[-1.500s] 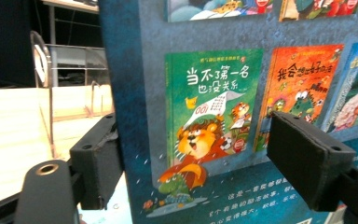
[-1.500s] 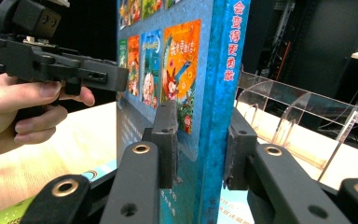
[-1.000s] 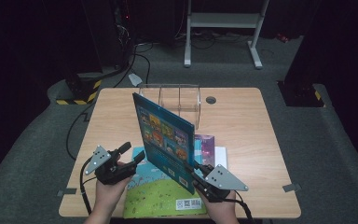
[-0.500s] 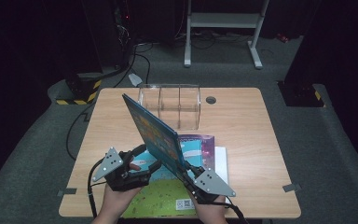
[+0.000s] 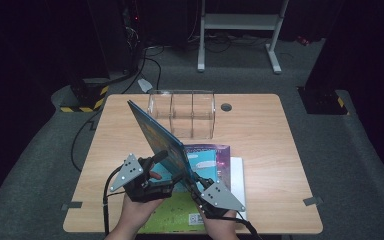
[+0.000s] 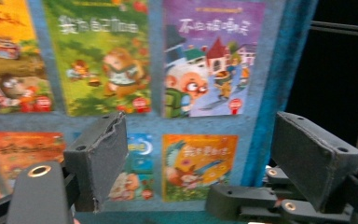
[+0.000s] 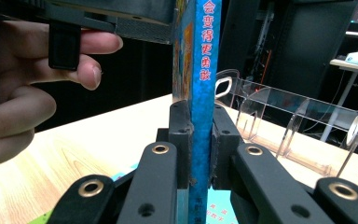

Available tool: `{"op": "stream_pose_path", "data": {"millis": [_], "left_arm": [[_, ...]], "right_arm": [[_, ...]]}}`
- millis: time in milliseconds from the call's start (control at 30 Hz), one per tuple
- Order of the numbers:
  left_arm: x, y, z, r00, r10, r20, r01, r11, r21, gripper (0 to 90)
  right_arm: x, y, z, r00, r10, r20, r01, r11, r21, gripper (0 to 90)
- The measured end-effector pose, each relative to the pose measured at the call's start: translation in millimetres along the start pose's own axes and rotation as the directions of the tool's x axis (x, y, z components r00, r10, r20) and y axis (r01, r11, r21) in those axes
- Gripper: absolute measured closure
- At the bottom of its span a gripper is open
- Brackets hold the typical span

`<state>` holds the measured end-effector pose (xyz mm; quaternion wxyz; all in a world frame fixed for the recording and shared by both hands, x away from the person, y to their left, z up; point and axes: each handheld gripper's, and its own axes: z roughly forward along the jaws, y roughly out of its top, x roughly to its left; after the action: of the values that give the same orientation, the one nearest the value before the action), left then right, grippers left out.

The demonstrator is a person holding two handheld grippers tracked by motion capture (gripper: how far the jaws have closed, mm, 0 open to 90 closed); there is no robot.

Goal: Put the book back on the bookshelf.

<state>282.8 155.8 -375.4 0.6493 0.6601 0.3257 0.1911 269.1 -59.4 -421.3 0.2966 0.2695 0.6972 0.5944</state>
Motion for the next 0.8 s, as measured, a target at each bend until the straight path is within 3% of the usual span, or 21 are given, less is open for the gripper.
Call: {"op": "stream_pose_path", "data": {"millis": [267, 667, 800], "left_arm": [[-4.2, -4.0, -0.6, 0.9994, 0.015, -0.031, -0.015, 0.9999, 0.004, 14.5], [-6.3, -6.6, -8.7, 0.9944, 0.053, -0.092, -0.051, 0.9984, 0.025, 14.3], [-3.4, -8.3, -10.2, 0.9944, 0.044, -0.096, -0.041, 0.9984, 0.040, 14.5]], "right_arm": [[7.4, 0.4, 2.9, 0.9999, -0.013, 0.006, 0.013, 1.000, 0.008, 81.5], [18.3, 1.3, 6.7, 0.9985, -0.029, -0.046, 0.030, 0.999, 0.026, 76.0], [23.6, 1.3, 9.6, 0.9974, -0.037, -0.062, 0.038, 0.999, 0.028, 72.8]]}}
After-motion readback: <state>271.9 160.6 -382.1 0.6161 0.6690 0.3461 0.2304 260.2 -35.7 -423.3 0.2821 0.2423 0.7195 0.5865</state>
